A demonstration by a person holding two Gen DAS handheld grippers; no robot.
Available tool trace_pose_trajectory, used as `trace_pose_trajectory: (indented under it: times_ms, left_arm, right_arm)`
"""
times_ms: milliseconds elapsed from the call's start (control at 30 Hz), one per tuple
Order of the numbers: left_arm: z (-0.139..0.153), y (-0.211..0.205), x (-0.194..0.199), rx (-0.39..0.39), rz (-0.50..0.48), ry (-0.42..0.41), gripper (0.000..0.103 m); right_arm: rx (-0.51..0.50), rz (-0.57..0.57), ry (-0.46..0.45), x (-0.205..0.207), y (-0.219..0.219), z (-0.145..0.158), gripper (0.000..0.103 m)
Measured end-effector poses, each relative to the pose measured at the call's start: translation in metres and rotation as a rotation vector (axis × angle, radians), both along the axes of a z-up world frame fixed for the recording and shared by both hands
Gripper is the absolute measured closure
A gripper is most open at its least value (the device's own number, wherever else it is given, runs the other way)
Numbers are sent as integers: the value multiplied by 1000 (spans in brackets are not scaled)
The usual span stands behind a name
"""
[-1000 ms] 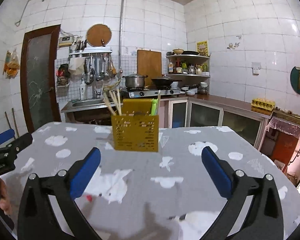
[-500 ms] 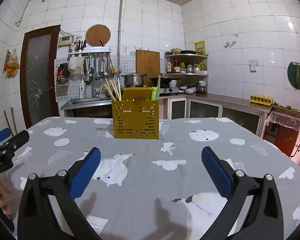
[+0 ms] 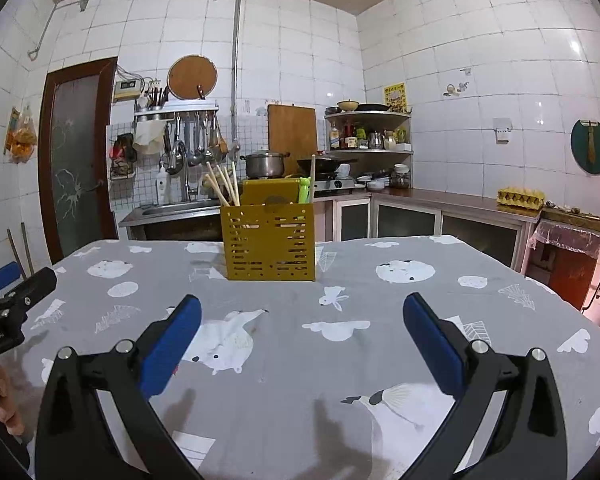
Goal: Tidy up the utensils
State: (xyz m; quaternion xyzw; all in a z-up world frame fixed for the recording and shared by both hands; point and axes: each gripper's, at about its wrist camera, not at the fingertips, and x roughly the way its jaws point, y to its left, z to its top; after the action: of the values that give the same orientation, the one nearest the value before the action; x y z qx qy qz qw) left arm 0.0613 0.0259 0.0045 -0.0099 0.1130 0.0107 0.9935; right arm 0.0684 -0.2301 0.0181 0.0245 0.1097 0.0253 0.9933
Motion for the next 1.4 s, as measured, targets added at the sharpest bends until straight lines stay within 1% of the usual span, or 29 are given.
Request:
trace_pose_trajectory:
  times_ms: [933,1400]
  left_arm:
    - [0,-4,-7,5,6,-26,5]
    - [0,-4,-7,1,6,-25,5]
  right_arm:
    - [-15,-18,-2,1,0,1,4]
    - [-17,-18,-2,1,0,0,4]
